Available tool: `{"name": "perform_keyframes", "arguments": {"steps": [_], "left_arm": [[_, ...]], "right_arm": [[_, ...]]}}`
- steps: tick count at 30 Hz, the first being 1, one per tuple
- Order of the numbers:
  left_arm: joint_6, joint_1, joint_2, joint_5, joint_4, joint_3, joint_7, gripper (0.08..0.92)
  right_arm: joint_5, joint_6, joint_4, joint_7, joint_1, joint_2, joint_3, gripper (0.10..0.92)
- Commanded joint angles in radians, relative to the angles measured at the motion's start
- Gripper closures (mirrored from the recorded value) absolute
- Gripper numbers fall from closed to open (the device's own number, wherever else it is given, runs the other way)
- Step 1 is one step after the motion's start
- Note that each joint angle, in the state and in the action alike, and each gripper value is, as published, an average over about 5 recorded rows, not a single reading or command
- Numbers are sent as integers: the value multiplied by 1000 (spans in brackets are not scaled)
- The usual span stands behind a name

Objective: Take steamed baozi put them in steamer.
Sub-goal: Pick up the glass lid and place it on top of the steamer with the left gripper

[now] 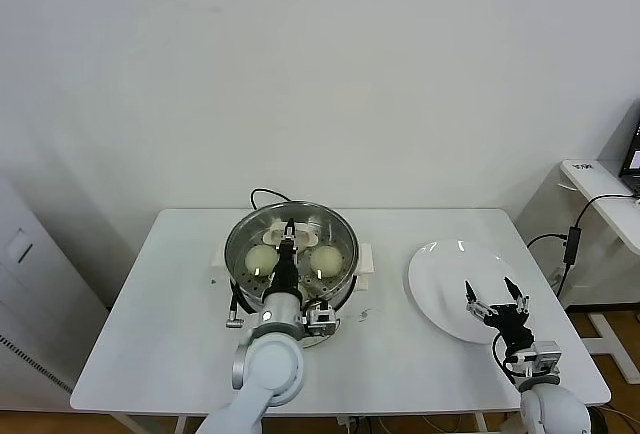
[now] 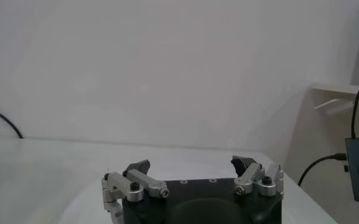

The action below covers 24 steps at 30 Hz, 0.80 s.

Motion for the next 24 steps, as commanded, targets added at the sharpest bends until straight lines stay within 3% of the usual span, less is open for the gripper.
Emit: {"name": "perform_keyframes", "arguments": {"steps": [1, 24], "left_arm": [[2, 0, -17, 9, 13, 6, -2, 892], [34, 12, -23, -37, 38, 3, -50, 889]], "right_arm": [[-2, 2, -4, 0, -1, 3, 0, 203], [-4, 9, -10, -4, -7, 5, 13, 203]]}}
